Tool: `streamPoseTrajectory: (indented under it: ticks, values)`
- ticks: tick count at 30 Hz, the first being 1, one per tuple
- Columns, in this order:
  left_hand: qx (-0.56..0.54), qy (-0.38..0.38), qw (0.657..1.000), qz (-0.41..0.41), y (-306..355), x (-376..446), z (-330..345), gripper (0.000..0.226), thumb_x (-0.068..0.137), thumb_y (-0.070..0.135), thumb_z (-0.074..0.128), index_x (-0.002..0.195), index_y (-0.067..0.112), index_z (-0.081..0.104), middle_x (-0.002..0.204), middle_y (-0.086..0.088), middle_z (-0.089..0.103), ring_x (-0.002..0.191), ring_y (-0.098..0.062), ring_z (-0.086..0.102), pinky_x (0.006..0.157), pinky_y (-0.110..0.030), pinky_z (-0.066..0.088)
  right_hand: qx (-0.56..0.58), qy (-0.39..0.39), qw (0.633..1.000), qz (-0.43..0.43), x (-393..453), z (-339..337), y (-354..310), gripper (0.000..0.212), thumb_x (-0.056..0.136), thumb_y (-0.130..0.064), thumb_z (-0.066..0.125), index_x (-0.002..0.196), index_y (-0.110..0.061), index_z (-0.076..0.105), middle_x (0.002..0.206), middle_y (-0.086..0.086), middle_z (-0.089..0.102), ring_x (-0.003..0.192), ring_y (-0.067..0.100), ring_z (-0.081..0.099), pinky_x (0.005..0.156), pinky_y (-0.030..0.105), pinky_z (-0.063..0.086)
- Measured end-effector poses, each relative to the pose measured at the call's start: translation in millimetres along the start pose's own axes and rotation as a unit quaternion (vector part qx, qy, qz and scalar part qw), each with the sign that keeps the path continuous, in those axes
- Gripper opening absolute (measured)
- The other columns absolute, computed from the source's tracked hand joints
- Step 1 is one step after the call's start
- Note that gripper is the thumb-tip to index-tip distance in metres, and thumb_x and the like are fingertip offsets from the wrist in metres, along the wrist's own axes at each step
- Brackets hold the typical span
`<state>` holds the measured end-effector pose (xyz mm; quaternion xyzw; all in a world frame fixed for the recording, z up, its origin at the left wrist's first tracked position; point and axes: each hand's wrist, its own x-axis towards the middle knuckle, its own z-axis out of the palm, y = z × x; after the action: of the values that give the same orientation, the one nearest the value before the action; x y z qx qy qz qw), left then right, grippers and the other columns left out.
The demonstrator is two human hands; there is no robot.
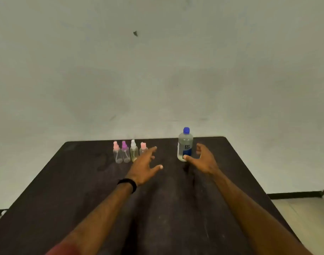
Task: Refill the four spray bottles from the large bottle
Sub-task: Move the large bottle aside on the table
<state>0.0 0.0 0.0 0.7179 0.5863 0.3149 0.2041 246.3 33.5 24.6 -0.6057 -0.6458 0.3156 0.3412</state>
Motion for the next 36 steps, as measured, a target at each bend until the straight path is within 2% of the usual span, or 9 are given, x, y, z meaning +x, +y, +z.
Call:
streamPoseTrajectory:
  ticks: [3,6,9,11,14,18,26,32,36]
  values:
    - [-0.066,-0.032,0.996,-0.048,-4,30,26,0.081,0.091,0.025,0.073,0.157,0.02,0.026,0.155,0.0,0.041,0.13,-0.014,0.052,0.104,-0.023,0.045,0.021,-0.024,0.999,-0.005,23,10,9,0.075,0.076,-0.027,0.083,0.139,-0.014,0.044,0.136,0.001,0.055,0.112,0.009,0.052,0.087,0.016,0.04]
    - [-0.076,-0.04,0.994,-0.067,-9,64,57,0.083,0.093,0.014,0.067,0.159,0.022,0.018,0.161,0.001,0.032,0.142,-0.014,0.042,0.115,-0.027,0.038,0.002,-0.049,0.999,-0.016,52,18,26,0.075,0.074,-0.027,0.084,0.138,-0.019,0.044,0.13,-0.007,0.055,0.112,0.006,0.053,0.079,0.008,0.042]
    - [-0.103,-0.026,0.992,-0.072,-10,88,75,0.081,0.095,0.027,0.066,0.159,0.025,0.017,0.163,0.002,0.03,0.145,-0.014,0.038,0.118,-0.037,0.037,0.0,-0.047,0.999,-0.006,73,22,41,0.083,0.071,-0.032,0.085,0.14,-0.021,0.041,0.139,-0.002,0.053,0.122,0.015,0.055,0.097,0.026,0.046]
    - [-0.132,-0.021,0.988,-0.081,-9,101,86,0.087,0.092,0.041,0.069,0.16,0.025,0.017,0.163,0.002,0.029,0.144,-0.016,0.04,0.117,-0.039,0.039,0.006,-0.046,0.999,-0.01,84,24,50,0.087,0.068,-0.036,0.086,0.141,-0.021,0.041,0.139,-0.001,0.054,0.123,0.018,0.055,0.099,0.032,0.047]
    - [-0.148,-0.027,0.986,-0.074,-11,114,97,0.091,0.086,0.053,0.072,0.159,0.027,0.023,0.158,0.001,0.04,0.14,-0.017,0.047,0.113,-0.037,0.044,0.005,-0.05,0.998,-0.027,94,25,56,0.083,0.069,-0.04,0.084,0.139,-0.022,0.044,0.137,-0.001,0.056,0.118,0.014,0.057,0.094,0.028,0.048]
    - [-0.176,-0.026,0.983,-0.05,-12,118,108,0.075,0.088,0.052,0.071,0.152,0.031,0.038,0.144,0.003,0.058,0.129,-0.013,0.057,0.106,-0.032,0.05,0.015,-0.064,0.997,-0.034,100,25,62,0.076,0.073,-0.038,0.082,0.138,-0.023,0.045,0.136,-0.001,0.057,0.106,0.007,0.056,0.085,0.017,0.047]
    - [-0.174,-0.025,0.983,-0.058,-4,115,105,0.07,0.086,0.048,0.073,0.146,0.025,0.046,0.142,-0.001,0.06,0.128,-0.017,0.059,0.102,-0.028,0.049,0.012,-0.069,0.997,-0.024,96,22,65,0.072,0.075,-0.031,0.081,0.137,-0.02,0.046,0.136,0.002,0.057,0.118,0.02,0.059,0.094,0.029,0.049]
    - [-0.17,-0.038,0.983,-0.059,9,76,105,0.068,0.086,0.049,0.074,0.143,0.024,0.048,0.139,0.0,0.062,0.125,-0.015,0.06,0.103,-0.03,0.051,0.014,-0.083,0.996,-0.015,54,14,63,0.073,0.075,-0.028,0.082,0.137,-0.02,0.046,0.135,0.001,0.058,0.116,0.016,0.058,0.089,0.022,0.046]
    - [-0.167,-0.053,0.983,-0.062,23,42,108,0.066,0.085,0.049,0.074,0.142,0.026,0.049,0.138,0.002,0.062,0.125,-0.013,0.06,0.103,-0.03,0.052,0.026,-0.079,0.997,-0.006,11,6,66,0.07,0.073,-0.028,0.083,0.134,-0.022,0.049,0.132,-0.002,0.06,0.112,0.011,0.06,0.091,0.023,0.05]
